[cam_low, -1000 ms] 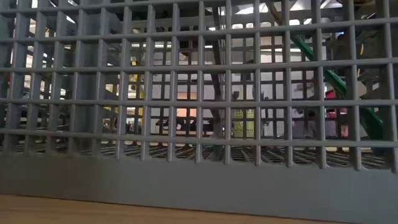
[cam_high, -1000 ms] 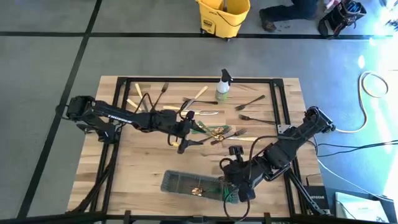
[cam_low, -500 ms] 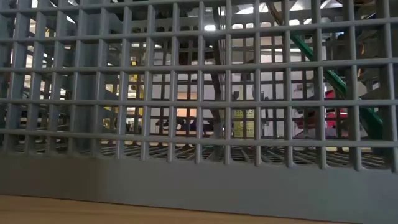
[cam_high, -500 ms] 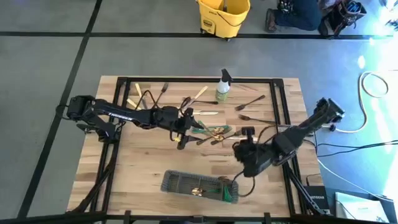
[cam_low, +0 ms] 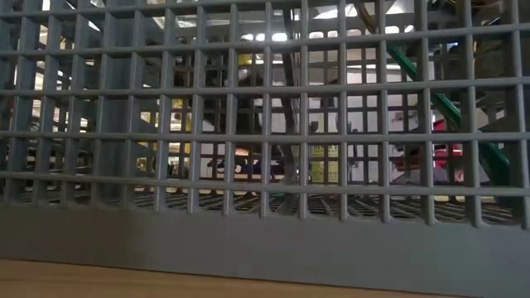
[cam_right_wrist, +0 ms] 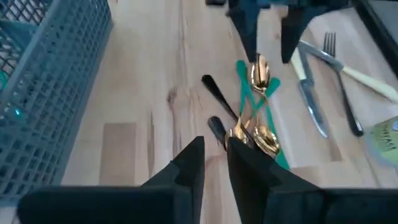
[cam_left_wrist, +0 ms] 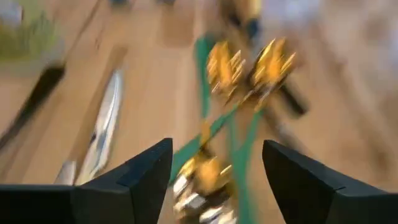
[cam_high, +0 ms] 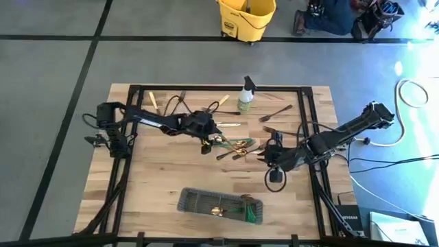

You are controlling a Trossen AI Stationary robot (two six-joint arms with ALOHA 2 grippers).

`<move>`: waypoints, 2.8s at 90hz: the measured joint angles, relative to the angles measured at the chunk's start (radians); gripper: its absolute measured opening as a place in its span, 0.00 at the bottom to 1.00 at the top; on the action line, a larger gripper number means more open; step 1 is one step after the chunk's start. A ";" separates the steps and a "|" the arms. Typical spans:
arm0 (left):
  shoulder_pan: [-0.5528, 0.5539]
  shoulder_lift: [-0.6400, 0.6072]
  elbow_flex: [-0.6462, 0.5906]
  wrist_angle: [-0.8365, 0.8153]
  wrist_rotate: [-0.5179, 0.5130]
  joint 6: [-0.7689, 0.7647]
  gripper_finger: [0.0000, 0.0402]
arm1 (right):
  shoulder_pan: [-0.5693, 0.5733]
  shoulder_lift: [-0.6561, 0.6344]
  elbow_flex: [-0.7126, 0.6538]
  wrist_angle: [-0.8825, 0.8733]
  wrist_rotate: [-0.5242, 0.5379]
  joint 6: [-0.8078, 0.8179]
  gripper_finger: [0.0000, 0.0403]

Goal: Sort silverware
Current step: Put the top green spoon into the gray cutlery rack

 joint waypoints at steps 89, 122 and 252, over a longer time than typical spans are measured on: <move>-0.027 0.202 0.278 -0.175 -0.072 0.161 0.59 | -0.112 0.000 -0.034 0.082 -0.086 -0.130 0.13; -0.033 0.214 0.278 -0.175 -0.075 0.178 0.58 | -0.260 -0.121 -0.253 0.344 -0.213 -0.162 0.13; 0.003 0.257 0.298 -0.151 -0.033 0.019 0.37 | -0.359 -0.143 -0.413 0.564 -0.393 -0.125 0.13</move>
